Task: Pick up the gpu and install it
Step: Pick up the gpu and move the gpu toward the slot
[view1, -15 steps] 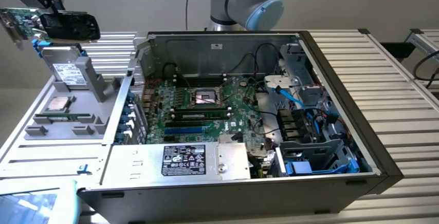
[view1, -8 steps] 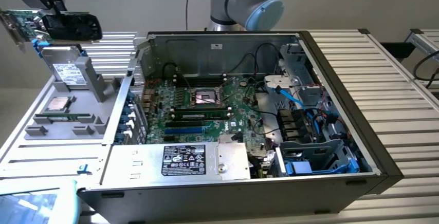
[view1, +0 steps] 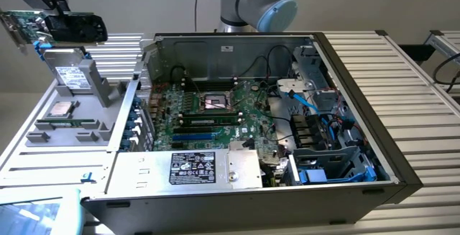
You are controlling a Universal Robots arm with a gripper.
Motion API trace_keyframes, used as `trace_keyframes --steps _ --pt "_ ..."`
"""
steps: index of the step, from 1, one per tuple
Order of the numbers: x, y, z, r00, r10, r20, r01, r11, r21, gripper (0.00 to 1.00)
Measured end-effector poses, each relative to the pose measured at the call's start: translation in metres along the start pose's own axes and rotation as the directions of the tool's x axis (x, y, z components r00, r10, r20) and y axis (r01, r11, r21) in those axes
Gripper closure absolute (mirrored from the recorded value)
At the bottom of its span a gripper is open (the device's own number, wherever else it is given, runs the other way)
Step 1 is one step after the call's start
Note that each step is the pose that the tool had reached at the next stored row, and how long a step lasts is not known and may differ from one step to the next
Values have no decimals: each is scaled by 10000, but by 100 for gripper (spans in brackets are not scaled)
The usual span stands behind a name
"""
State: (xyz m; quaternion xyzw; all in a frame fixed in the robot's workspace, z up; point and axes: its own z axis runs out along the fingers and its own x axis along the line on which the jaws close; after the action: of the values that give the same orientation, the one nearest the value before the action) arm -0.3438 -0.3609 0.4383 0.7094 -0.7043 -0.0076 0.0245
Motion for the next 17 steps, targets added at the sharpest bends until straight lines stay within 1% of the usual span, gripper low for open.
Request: trace_keyframes --steps 10,17 --pt "0 -337 -46 10000 0 0 0 10000 0 72" --pt "3 -590 -65 10000 0 -1 0 10000 0 72"
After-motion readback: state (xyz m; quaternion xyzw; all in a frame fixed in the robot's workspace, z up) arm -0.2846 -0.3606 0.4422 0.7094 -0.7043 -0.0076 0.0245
